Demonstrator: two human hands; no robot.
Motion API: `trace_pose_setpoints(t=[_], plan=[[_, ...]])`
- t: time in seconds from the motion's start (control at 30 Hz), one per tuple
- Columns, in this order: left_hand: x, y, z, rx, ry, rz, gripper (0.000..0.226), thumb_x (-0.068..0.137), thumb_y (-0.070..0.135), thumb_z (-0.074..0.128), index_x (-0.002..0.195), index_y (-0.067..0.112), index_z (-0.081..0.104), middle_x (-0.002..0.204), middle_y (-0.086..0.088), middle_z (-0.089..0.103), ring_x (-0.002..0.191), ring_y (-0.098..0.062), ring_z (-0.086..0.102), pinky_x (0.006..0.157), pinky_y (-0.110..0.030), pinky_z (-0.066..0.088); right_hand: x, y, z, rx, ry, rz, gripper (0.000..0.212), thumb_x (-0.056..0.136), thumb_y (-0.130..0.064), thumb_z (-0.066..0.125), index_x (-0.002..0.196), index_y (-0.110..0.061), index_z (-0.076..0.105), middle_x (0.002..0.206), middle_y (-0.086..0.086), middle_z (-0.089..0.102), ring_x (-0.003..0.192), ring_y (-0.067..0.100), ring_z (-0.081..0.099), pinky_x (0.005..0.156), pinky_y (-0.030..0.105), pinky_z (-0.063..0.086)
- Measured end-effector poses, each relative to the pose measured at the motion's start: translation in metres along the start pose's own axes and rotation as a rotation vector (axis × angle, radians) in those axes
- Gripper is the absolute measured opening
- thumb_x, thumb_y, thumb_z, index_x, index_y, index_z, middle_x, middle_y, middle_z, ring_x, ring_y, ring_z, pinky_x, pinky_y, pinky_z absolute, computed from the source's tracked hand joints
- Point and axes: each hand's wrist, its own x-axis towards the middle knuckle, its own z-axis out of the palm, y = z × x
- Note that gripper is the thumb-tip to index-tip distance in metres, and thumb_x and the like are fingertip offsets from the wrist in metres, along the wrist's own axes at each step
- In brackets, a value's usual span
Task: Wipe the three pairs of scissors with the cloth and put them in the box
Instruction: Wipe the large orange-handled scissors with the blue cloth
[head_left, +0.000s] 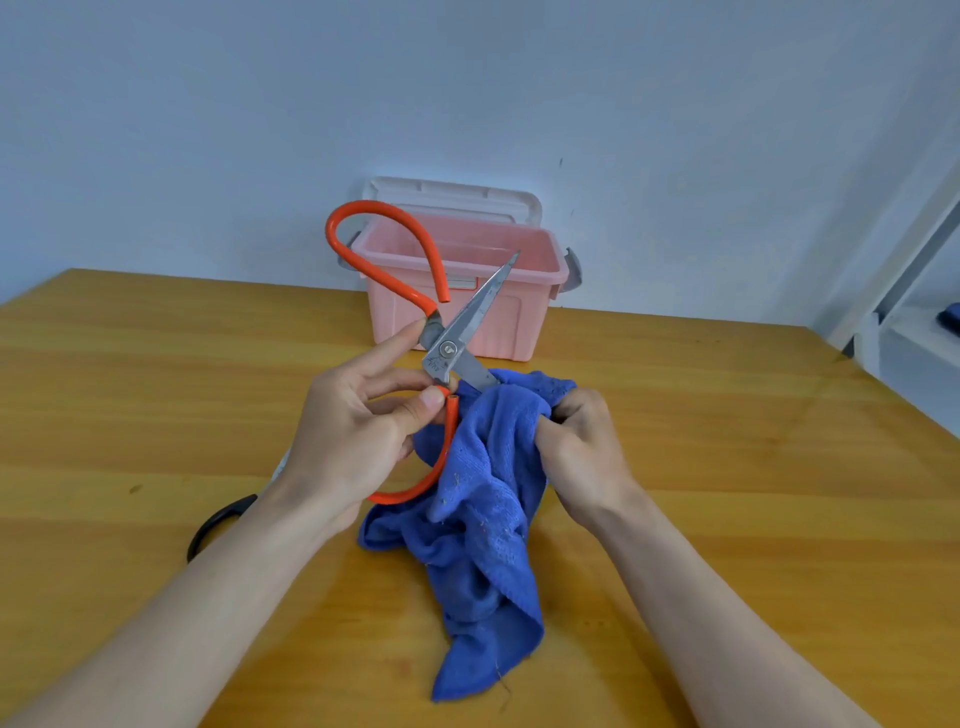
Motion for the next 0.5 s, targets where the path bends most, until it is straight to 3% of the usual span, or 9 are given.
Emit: trace_pose_setpoints(t=[0.07, 0.1, 0.27, 0.33, 0.37, 0.43, 0.5], plan=[[0.001, -0.001, -0.003, -0.002, 0.021, -0.002, 0.061, 0.085, -0.005, 0.066, 0.125, 0.039, 0.054, 0.084, 0.008, 0.075, 0.055, -0.008, 0.053, 0.041, -0.018, 0.034, 0.001, 0.001, -0.003, 0.008, 0.018, 0.002, 0.047, 0.069, 0.005, 0.04, 0.098, -0.004, 0.076, 0.057, -0.003, 0.046, 0.05, 0.012, 0.034, 0.046, 0.021, 0.027], [0.002, -0.001, -0.004, -0.005, 0.028, -0.004, 0.061, 0.085, -0.004, 0.067, 0.125, 0.039, 0.055, 0.087, 0.006, 0.076, 0.06, -0.011, 0.055, 0.041, -0.019, 0.034, 0.001, 0.0, -0.004, 0.009, 0.02, -0.003, 0.05, 0.067, 0.004, 0.04, 0.1, -0.007, 0.076, 0.055, -0.005, 0.043, 0.047, 0.011, 0.031, 0.045, 0.02, 0.025], [0.003, -0.001, -0.004, -0.015, 0.05, -0.002, 0.061, 0.086, -0.004, 0.065, 0.128, 0.039, 0.054, 0.091, 0.003, 0.075, 0.065, -0.009, 0.062, 0.041, -0.019, 0.034, -0.003, -0.008, 0.001, 0.022, 0.015, 0.009, 0.044, 0.065, 0.003, 0.041, 0.07, -0.025, 0.075, 0.051, -0.005, 0.038, 0.047, 0.009, 0.027, 0.046, 0.02, 0.022], [0.002, 0.0, -0.002, -0.016, 0.044, 0.013, 0.061, 0.087, -0.004, 0.065, 0.123, 0.044, 0.055, 0.089, 0.002, 0.075, 0.063, -0.008, 0.062, 0.041, -0.019, 0.033, -0.003, -0.007, 0.004, -0.014, 0.053, 0.033, 0.027, 0.065, -0.001, 0.043, 0.056, -0.012, 0.066, 0.05, 0.002, 0.031, 0.046, 0.013, 0.023, 0.047, 0.024, 0.018], [0.001, 0.0, -0.002, -0.016, 0.04, 0.022, 0.061, 0.087, -0.004, 0.065, 0.122, 0.045, 0.055, 0.088, 0.002, 0.074, 0.061, -0.007, 0.061, 0.041, -0.02, 0.033, -0.002, -0.005, 0.005, -0.027, 0.083, 0.049, 0.015, 0.063, -0.004, 0.045, 0.05, -0.003, 0.052, 0.049, 0.002, 0.028, 0.045, 0.014, 0.02, 0.046, 0.024, 0.017], [-0.001, 0.001, 0.0, -0.012, 0.028, 0.041, 0.062, 0.087, -0.004, 0.064, 0.121, 0.046, 0.054, 0.085, 0.002, 0.074, 0.055, -0.005, 0.057, 0.04, -0.02, 0.032, -0.002, -0.004, 0.008, -0.044, 0.154, 0.064, 0.023, 0.061, -0.008, 0.047, 0.047, -0.009, 0.029, 0.045, -0.002, 0.023, 0.043, 0.011, 0.017, 0.044, 0.022, 0.015], [-0.003, 0.0, 0.003, -0.006, 0.02, 0.059, 0.062, 0.087, -0.005, 0.064, 0.12, 0.046, 0.053, 0.082, 0.004, 0.073, 0.049, -0.004, 0.049, 0.04, -0.02, 0.033, -0.003, -0.005, 0.012, -0.036, 0.176, 0.048, 0.028, 0.062, -0.006, 0.048, 0.049, -0.013, 0.024, 0.045, -0.006, 0.021, 0.042, 0.008, 0.015, 0.042, 0.019, 0.015]])
